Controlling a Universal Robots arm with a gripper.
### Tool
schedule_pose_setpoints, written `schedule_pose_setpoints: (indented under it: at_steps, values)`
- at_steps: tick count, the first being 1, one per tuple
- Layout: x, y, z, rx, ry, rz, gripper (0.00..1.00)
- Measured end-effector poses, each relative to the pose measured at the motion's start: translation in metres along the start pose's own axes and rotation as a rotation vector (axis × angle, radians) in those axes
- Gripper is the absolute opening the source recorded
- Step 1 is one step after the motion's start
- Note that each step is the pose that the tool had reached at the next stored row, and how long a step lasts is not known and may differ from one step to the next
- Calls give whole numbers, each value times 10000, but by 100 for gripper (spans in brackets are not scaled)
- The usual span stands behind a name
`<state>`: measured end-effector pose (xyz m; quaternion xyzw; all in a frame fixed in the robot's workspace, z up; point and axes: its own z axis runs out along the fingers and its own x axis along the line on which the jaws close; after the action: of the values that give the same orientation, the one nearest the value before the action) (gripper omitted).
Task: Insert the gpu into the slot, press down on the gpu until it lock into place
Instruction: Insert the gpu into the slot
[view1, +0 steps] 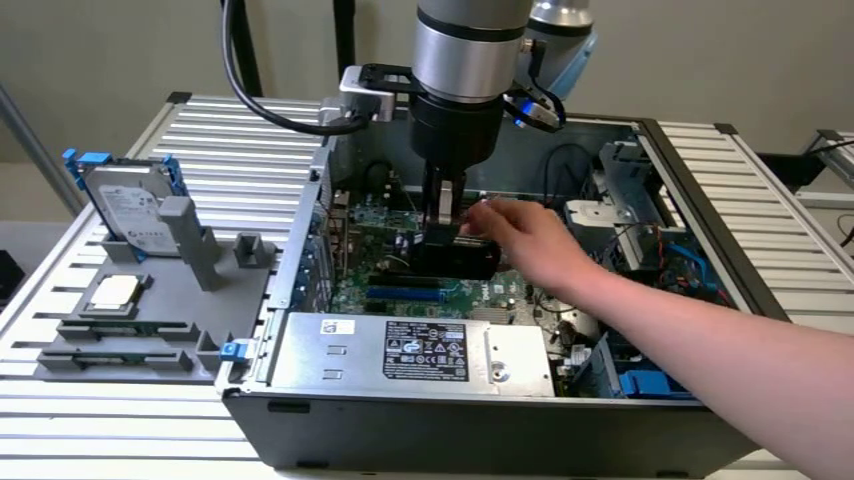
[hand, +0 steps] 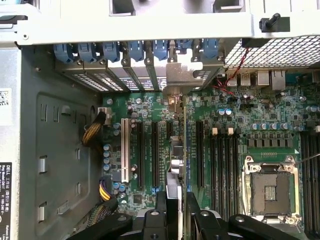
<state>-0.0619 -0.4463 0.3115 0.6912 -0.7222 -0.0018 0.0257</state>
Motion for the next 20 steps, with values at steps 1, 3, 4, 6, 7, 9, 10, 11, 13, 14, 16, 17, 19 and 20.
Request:
schedule_pose_setpoints:
  at_steps: [1, 3, 4, 6, 7, 9, 10, 11, 13, 14, 16, 17, 19, 20]
  values:
    - [0, 0, 0, 0, 8, 1, 26]
    - [0, 0, 0, 1, 23, 1, 26]
    - [0, 0, 0, 1, 30, 2, 26]
    - [-1, 0, 0, 2, 45, 2, 26]
    - [-1, 0, 0, 2, 52, 2, 26]
    - [-1, 0, 0, 3, 67, 3, 26]
    - [-1, 0, 0, 4, 75, 3, 26]
    - [-1, 0, 0, 3, 83, 4, 26]
    - [-1, 0, 0, 4, 98, 4, 26]
    - [-1, 0, 0, 5, 101, 4, 26]
    - [-2, 2, 0, 13, 70, 3, 26]
    - [-2, 5, 2, 21, 14, 0, 26]
    - [-1, 14, 6, 21, -137, -19, 26]
    - [-1, 24, 12, 25, -211, -30, 26]
